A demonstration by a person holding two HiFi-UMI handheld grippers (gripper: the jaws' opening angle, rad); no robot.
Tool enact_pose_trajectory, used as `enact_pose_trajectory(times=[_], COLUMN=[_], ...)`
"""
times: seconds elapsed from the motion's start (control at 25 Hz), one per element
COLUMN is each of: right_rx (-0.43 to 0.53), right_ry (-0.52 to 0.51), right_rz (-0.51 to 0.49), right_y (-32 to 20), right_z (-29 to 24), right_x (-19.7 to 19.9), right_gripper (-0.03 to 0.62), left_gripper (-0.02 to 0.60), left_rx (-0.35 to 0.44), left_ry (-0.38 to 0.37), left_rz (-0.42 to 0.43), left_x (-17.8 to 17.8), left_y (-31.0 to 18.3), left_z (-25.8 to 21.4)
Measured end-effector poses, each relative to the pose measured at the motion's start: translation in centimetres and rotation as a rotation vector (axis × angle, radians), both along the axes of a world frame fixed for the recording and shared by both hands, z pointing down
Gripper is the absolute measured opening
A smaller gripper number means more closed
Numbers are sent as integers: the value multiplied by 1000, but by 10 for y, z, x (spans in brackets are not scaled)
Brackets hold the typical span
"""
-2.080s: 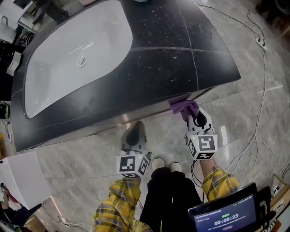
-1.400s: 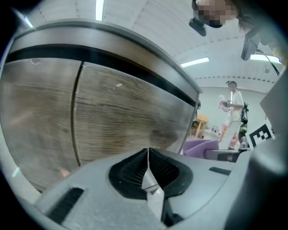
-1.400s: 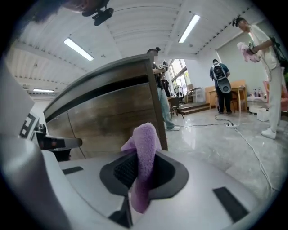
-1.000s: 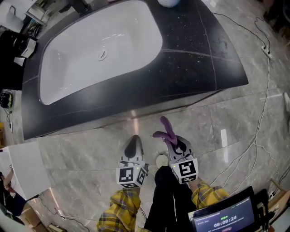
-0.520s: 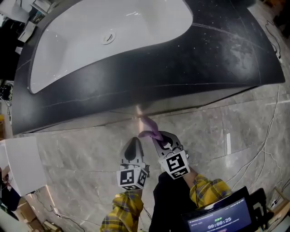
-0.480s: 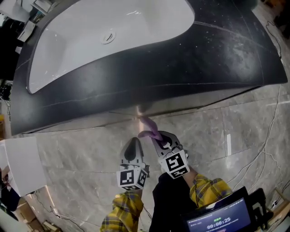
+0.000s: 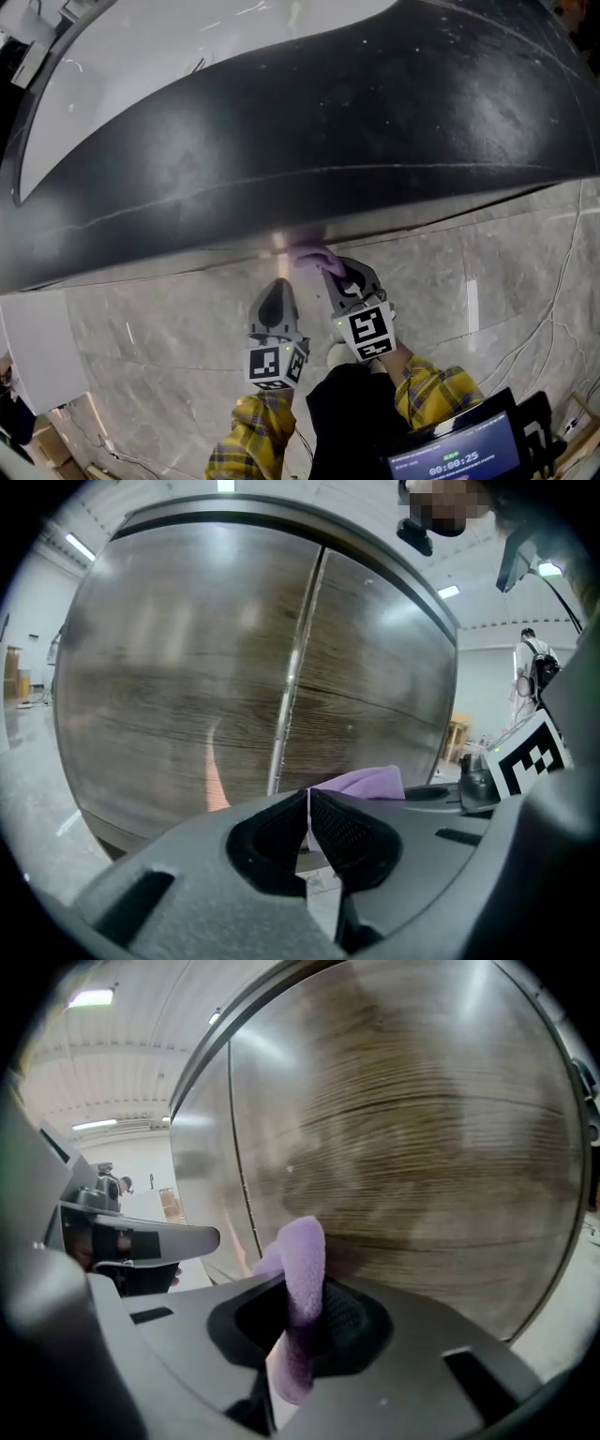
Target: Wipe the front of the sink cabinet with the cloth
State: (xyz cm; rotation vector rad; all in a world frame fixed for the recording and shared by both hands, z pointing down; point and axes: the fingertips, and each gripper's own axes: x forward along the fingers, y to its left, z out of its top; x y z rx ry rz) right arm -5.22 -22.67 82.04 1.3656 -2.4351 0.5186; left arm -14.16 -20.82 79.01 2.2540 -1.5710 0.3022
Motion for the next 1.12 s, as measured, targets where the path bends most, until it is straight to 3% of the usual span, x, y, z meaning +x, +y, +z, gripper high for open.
enact_pose_trajectory(times=[0.84, 1.12], right_rx=[0, -8], right_ry=[43, 34], right_rz=[361, 495], right_y=[1, 1], right_z=[13, 9], right_x=[183, 228], right_gripper=[40, 41], left_gripper=[8, 8], left_rx=[9, 4], left_ry=[35, 61], left_rz=[233, 298], left_x=[115, 139], left_y=[-23, -24], left_z=[7, 6])
